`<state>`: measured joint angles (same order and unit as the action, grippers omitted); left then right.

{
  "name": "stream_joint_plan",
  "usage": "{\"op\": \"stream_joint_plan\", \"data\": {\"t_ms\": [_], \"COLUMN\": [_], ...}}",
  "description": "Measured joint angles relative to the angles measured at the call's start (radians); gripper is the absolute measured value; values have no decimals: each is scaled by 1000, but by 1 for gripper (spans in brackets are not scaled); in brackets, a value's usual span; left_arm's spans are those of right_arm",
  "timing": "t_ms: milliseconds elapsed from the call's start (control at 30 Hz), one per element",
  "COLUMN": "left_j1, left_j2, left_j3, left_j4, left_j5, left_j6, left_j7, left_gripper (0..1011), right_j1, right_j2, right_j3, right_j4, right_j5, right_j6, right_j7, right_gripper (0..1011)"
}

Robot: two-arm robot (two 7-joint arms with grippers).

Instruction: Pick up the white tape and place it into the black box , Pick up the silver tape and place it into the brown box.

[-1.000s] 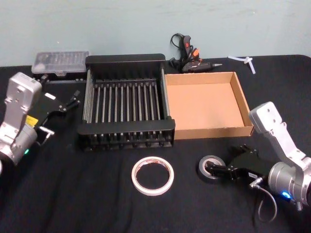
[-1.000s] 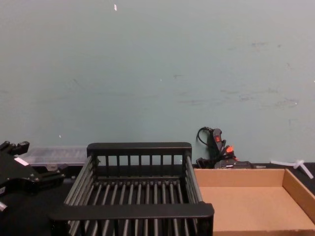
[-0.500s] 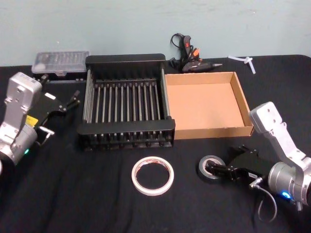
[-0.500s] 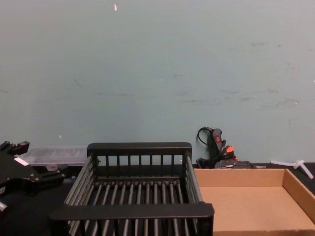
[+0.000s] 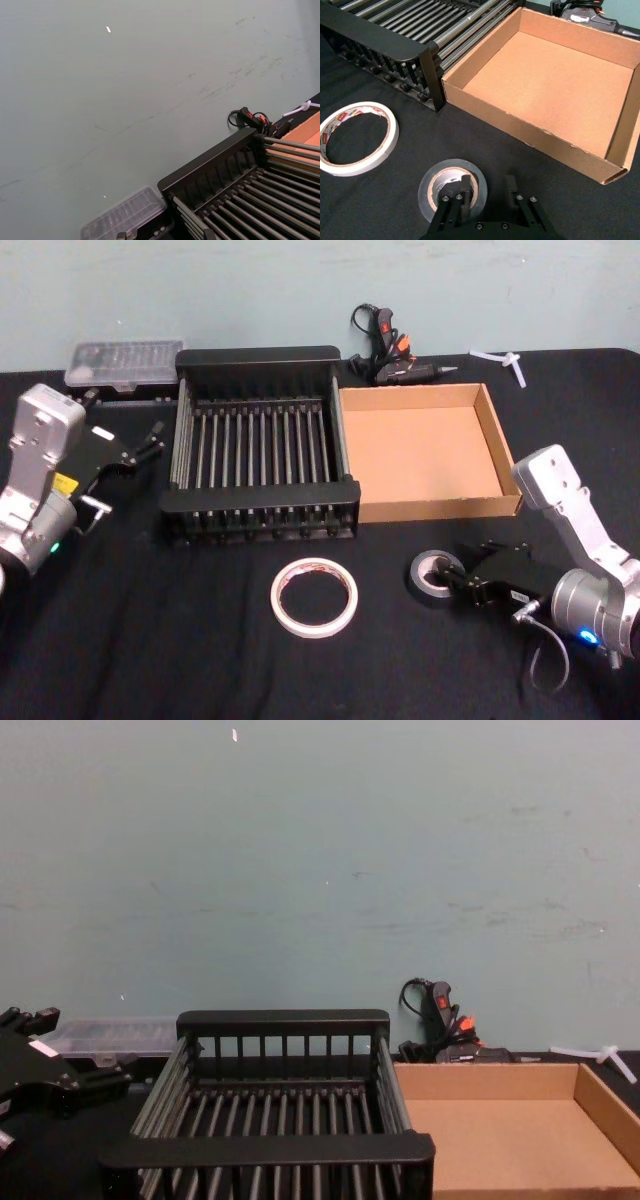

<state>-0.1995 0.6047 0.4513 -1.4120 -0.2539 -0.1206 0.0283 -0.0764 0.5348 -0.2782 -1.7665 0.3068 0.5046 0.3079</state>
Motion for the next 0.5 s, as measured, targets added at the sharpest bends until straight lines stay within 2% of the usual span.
{"op": "stream_joint_plan", "data": {"t_ms": [33,67,167,200,333,500], "left_j1": [0,0,0,0,0,0], "left_j2": [0,0,0,0,0,0], "left_j3": [0,0,0,0,0,0], "left_j4": [0,0,0,0,0,0], "left_j5": [0,0,0,0,0,0], "left_j6": [0,0,0,0,0,0], "left_j7": [0,0,0,0,0,0], "left_gripper": [1002,1002,1001,1001,1002,1001], "right_j1": [0,0,0,0,0,0], "right_j2": [0,0,0,0,0,0], "right_j3": [0,0,0,0,0,0], "right_j4": [0,0,0,0,0,0], "right_j5": [0,0,0,1,1,1], "right_j6": [0,0,0,0,0,0], "right_j7": [0,0,0,0,0,0], "right_gripper": [448,387,333,257,166,160]}}
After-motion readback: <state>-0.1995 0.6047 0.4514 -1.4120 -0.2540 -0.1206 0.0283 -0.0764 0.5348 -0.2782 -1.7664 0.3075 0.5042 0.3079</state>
